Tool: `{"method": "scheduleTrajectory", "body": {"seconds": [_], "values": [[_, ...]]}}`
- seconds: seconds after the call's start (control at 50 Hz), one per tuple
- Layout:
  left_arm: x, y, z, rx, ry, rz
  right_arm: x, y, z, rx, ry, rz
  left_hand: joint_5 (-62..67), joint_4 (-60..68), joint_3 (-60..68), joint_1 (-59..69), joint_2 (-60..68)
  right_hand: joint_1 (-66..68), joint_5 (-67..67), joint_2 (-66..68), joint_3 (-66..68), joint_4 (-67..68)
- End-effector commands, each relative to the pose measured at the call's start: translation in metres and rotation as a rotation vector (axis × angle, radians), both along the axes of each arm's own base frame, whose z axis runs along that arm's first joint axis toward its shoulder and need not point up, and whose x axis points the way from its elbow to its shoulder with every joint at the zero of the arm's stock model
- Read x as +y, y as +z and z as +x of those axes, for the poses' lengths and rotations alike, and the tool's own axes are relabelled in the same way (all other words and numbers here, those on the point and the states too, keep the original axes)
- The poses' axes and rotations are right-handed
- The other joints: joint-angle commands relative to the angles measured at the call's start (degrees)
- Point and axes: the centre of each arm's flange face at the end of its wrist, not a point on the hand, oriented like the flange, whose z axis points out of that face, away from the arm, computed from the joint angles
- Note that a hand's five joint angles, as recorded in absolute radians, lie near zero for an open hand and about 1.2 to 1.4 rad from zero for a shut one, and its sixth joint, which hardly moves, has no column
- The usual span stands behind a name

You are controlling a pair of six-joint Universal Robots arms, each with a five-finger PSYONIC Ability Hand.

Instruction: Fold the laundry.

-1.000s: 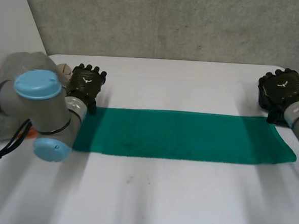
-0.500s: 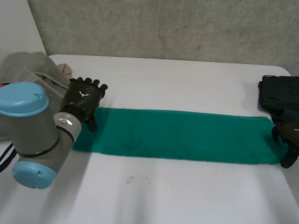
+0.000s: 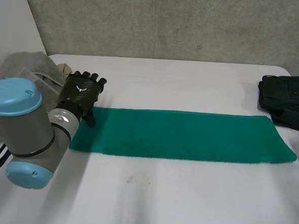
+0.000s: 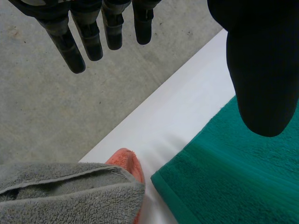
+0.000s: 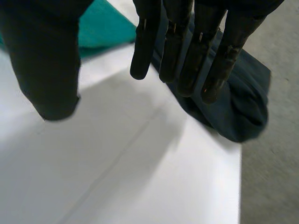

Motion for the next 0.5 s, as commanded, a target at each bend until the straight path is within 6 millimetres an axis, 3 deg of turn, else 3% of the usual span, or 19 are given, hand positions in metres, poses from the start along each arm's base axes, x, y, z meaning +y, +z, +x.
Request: {"method": "scheduleTrajectory", "body": {"seconds": [0.02,0.16,0.38,0.46,0.5], "values": [[0.005,-0.006,0.001,-0.002,-0.002,0.022,0.010,-0.001,0.019,-0.065,0.121,0.002,-2.7,-1.8,-2.3,-1.0,-1.9,-6.9,-5.6,-9.8,-9.1,-9.3],[0.006,-0.006,0.001,-0.002,-0.002,0.022,0.012,-0.007,0.038,-0.059,0.181,0.007,-2.7,-1.8,-2.3,-1.0,-1.9,-5.2,-3.9,-8.1,-7.5,-7.6],[0.005,-0.006,0.001,0.013,-0.001,0.020,0.007,-0.019,0.052,-0.056,0.227,0.019,-2.7,-1.8,-2.3,-1.0,-1.9,2.4,3.6,-0.6,0.1,-0.1],[0.005,-0.006,0.001,0.013,-0.001,0.020,0.004,-0.022,0.055,-0.054,0.239,0.019,-2.7,-1.8,-2.3,-1.0,-1.9,9.8,11.0,6.8,7.5,7.3],[0.005,-0.006,0.001,0.013,-0.001,0.020,0.002,-0.023,0.055,-0.053,0.242,0.016,-2.7,-1.8,-2.3,-1.0,-1.9,23.5,24.8,20.6,21.3,21.1]]}}
